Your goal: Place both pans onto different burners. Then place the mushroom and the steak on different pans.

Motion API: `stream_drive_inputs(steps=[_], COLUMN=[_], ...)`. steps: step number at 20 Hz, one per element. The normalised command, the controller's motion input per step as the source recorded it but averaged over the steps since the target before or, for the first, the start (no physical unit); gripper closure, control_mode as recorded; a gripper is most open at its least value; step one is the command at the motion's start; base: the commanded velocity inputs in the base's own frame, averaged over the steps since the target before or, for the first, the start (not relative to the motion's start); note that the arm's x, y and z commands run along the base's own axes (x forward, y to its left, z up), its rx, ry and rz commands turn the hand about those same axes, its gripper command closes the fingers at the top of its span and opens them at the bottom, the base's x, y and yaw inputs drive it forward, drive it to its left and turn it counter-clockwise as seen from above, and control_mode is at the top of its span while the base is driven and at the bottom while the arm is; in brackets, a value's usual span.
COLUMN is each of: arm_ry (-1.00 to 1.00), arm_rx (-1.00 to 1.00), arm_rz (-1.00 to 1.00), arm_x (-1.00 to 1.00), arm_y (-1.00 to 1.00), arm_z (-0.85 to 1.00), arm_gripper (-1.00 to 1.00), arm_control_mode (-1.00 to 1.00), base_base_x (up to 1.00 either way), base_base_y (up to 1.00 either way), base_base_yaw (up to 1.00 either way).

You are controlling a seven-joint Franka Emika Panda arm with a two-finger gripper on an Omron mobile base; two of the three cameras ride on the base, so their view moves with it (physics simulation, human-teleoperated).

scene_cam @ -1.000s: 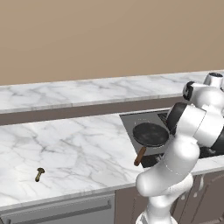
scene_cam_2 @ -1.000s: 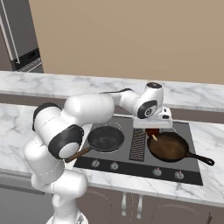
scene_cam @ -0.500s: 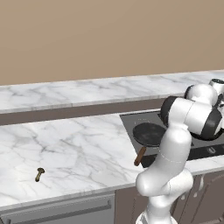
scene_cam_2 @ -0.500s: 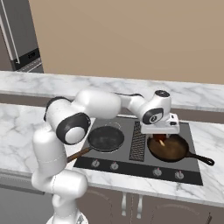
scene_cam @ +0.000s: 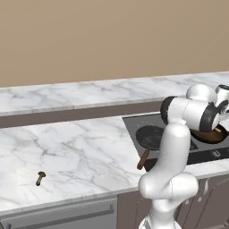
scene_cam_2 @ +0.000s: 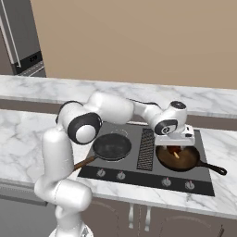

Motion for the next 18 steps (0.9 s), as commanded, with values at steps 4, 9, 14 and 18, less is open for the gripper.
stream_drive_inputs(steps=[4, 9, 14, 18], arm_ry=[0.00, 0.00, 0.00, 0.00], arm_rx=[0.00, 0.00, 0.00, 0.00], arm_rz=[0.00, 0.00, 0.00, 0.00], arm_x=[0.08, 0.03, 0.02, 0.16], arm_y=[-0.05, -0.01, 0.00, 0.00], arm_z=[-0.20, -0.27, -0.31, -0.22], arm_gripper=[1.00, 1.00, 1.00, 1.00], arm_control_mode=[-1.00, -1.00, -1.00, -1.00], base_base_x=[0.00, 0.00, 0.00, 0.00], base_base_y=[0.00, 0.00, 0.00, 0.00], base_base_yaw=[0.00, 0.00, 0.00, 0.00])
